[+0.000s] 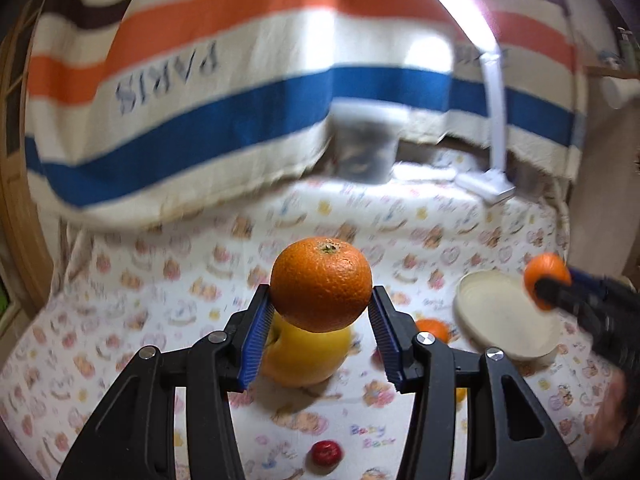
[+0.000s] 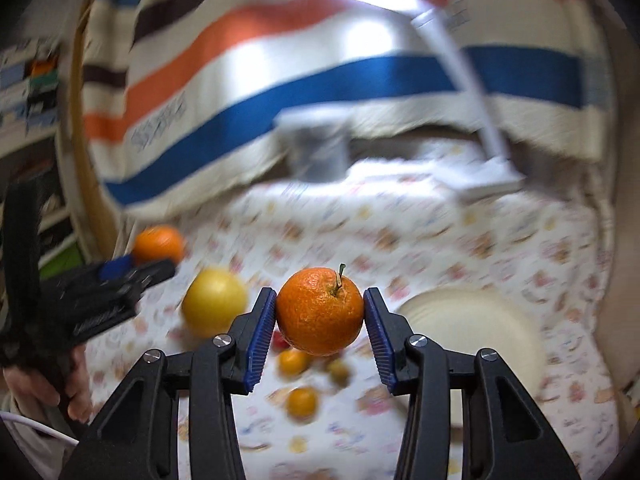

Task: Organize fruits
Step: 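Carry the orange to the cream plate and open the left tool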

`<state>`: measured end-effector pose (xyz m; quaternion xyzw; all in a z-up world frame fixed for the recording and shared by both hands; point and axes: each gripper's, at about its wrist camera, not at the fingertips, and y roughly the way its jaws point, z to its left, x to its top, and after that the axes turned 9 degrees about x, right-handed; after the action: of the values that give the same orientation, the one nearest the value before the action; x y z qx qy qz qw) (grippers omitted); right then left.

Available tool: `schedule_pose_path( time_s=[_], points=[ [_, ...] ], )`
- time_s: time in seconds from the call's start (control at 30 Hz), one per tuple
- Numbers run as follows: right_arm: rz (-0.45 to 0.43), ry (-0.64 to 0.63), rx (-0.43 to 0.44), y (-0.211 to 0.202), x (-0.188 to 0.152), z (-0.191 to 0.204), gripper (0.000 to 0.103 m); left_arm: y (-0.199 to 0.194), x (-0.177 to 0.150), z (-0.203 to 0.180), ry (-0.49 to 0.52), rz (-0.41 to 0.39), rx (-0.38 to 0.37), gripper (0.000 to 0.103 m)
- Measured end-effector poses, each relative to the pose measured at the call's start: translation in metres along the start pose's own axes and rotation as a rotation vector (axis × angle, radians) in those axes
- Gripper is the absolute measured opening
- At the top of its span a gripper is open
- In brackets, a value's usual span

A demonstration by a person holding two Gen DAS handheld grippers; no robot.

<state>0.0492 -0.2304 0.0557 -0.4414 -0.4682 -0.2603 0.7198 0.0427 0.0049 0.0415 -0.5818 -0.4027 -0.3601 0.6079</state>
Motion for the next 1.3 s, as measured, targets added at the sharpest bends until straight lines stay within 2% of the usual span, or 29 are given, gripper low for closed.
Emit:
schedule_pose_path(
  time_s=[0.1,0.2,0.27,0.33,0.4,0.53,0.63,0.7,0.8,0.93,1.07,1.3],
  points=[
    [-0.047,0.007,-0.066,-0.021,0.011,-0.026,0.046,-0.013,0.015,-0.016,0.029,-0.032,-0.084,0.048],
    [-0.055,0.027,-0.138,-0.029,0.013,-0.054,0.046,-0.012,0.032,-0.048,0.117,-0.009,-0.112,0.048],
    [-0.057,0.073,-0.182,-0.031,0.008,-0.077,0.046,-0.003,0.040,-0.070,0.146,0.051,-0.148,0.048],
    [-0.037,0.140,-0.202,-0.029,0.000,-0.098,0.046,0.012,0.043,-0.090,0.153,0.140,-0.224,0.048],
    [0.032,0.205,-0.213,-0.020,-0.004,-0.120,0.046,0.034,0.044,-0.112,0.163,0.230,-0.280,0.048],
    [0.131,0.262,-0.241,-0.007,-0.016,-0.146,0.046,0.073,0.035,-0.149,0.151,0.367,-0.343,0.048],
    [0.216,0.335,-0.201,0.003,-0.029,-0.161,0.046,0.090,0.023,-0.174,0.199,0.422,-0.338,0.048],
    [0.254,0.361,-0.211,0.010,-0.036,-0.165,0.046,0.095,0.015,-0.184,0.219,0.462,-0.338,0.048],
    [0.299,0.328,-0.247,0.022,-0.042,-0.159,0.046,0.100,0.005,-0.196,0.258,0.487,-0.333,0.048],
    [0.352,0.322,-0.220,0.030,-0.046,-0.156,0.046,0.112,-0.005,-0.197,0.235,0.565,-0.349,0.048],
    [0.423,0.293,-0.180,0.038,-0.050,-0.151,0.046,0.115,-0.010,-0.198,0.273,0.558,-0.316,0.048],
    [0.463,0.258,-0.175,0.043,-0.053,-0.143,0.047,0.119,-0.015,-0.203,0.283,0.574,-0.352,0.048]
  ],
)
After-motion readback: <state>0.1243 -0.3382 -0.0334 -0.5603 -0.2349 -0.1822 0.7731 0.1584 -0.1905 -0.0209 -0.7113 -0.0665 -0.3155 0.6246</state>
